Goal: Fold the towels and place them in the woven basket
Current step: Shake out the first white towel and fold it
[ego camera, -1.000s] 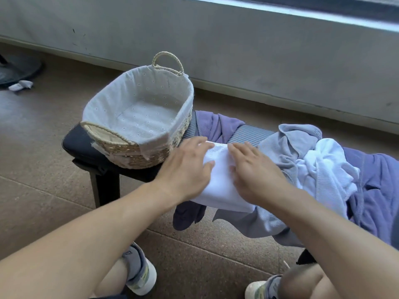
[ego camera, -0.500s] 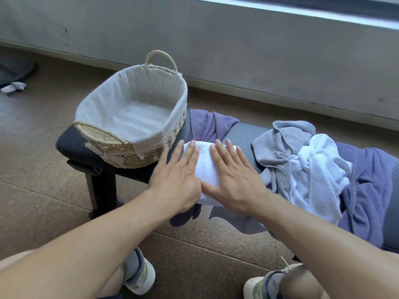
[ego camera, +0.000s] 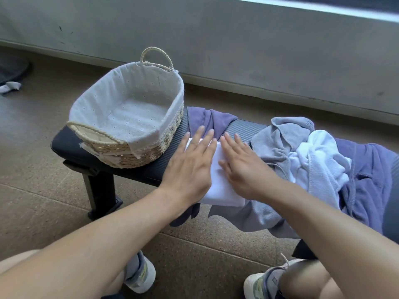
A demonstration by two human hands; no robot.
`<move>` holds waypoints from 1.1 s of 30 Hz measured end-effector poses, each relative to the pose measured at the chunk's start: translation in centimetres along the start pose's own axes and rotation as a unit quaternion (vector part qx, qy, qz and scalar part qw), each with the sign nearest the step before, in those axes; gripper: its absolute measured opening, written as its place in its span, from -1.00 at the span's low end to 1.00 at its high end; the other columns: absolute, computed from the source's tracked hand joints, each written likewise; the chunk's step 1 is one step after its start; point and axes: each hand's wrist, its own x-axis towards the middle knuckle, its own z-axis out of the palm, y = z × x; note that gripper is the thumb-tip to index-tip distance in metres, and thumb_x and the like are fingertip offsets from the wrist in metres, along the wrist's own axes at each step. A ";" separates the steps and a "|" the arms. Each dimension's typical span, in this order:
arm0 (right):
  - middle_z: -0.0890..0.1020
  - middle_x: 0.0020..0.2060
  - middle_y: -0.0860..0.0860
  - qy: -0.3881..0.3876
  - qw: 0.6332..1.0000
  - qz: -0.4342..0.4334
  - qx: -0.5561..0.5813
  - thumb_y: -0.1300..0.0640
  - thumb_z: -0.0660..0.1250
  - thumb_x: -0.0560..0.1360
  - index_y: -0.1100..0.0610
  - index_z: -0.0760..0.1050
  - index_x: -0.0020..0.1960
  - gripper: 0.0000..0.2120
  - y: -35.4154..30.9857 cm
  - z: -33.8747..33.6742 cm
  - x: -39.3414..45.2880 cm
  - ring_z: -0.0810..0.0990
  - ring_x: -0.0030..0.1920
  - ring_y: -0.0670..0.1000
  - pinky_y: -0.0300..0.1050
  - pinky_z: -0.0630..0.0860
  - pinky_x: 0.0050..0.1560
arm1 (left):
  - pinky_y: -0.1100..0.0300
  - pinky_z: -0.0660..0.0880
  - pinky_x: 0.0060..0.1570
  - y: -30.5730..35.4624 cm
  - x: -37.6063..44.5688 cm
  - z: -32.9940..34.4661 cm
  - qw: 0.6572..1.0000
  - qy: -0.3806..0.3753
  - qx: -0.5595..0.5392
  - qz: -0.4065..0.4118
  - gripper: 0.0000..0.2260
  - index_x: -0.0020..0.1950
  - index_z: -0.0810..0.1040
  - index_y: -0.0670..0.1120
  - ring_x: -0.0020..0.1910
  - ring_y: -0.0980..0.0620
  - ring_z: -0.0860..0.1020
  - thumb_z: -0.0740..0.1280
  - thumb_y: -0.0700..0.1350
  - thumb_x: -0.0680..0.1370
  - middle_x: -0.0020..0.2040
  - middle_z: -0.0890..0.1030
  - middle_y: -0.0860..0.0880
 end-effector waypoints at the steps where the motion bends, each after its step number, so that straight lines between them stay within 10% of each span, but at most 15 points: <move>1: -0.17 0.64 0.03 0.008 1.000 0.002 -0.009 -0.04 -0.06 0.72 0.16 -0.18 0.65 -0.40 -0.2 0.6 -0.2 -0.27 0.62 0.03 -0.11 -0.24 0.58 | -0.13 0.06 0.58 0.0 -0.2 0.2 1.000 -0.028 0.010 0.001 -0.47 0.59 0.27 -0.15 0.63 -0.09 0.08 -0.08 -0.07 0.63 0.62 0.22 -0.09; 5: -0.16 0.64 0.06 0.047 0.999 -0.001 -0.008 -0.08 -0.11 0.72 0.18 -0.20 0.64 -0.40 -1.3 2.6 -0.6 -0.27 0.62 0.03 -0.19 -0.34 0.51 | -0.06 -0.14 0.60 -0.5 -1.1 0.9 0.994 -0.103 0.035 -0.031 -0.33 0.66 -0.02 -0.13 0.64 -0.02 -0.16 -0.33 0.12 0.60 0.67 -0.05 -0.05; 19: -0.13 0.65 0.02 0.034 0.997 -0.005 -0.066 -0.23 -0.34 0.55 0.12 -0.18 0.65 -0.24 -0.5 3.8 -0.2 -0.24 0.63 0.00 -0.03 -0.29 0.58 | 0.04 -0.22 0.60 -0.6 -1.3 1.5 0.989 -0.125 0.010 -0.082 -0.31 0.64 -0.18 -0.22 0.63 -0.07 -0.24 -0.27 0.16 0.60 0.65 -0.20 -0.17; 25: 0.07 0.64 0.09 0.027 0.995 0.059 0.077 -0.12 0.04 0.70 0.13 0.06 0.64 -0.40 0.0 0.6 0.4 -0.02 0.63 0.06 -0.04 -0.08 0.59 | 0.05 -0.27 0.59 -0.5 -1.3 0.5 0.984 -0.135 -0.046 -0.103 -0.39 0.64 -0.20 -0.17 0.62 -0.01 -0.29 -0.15 0.12 0.69 0.65 -0.25 -0.10; 28: 0.53 0.32 0.05 0.105 0.976 0.170 0.092 -0.18 0.28 0.58 0.02 0.37 0.45 -0.49 1.6 -2.2 0.3 0.42 0.38 0.11 0.05 0.34 0.34 | 0.04 -0.29 0.58 -0.6 -1.1 -0.2 0.980 -0.153 -0.071 -0.110 -0.39 0.65 -0.22 -0.14 0.61 0.02 -0.31 -0.04 0.08 0.71 0.65 -0.27 -0.06; 33: 0.66 -0.17 -0.04 -0.011 0.980 0.200 -0.012 -0.47 0.31 0.39 0.00 0.58 -0.08 -0.47 1.4 -3.7 -0.6 0.59 0.01 0.07 0.03 0.49 0.07 | 0.07 -0.27 0.58 -0.7 -1.1 -0.5 0.971 -0.192 -0.075 -0.120 -0.34 0.63 -0.29 -0.18 0.59 0.00 -0.37 -0.04 0.11 0.71 0.62 -0.37 -0.09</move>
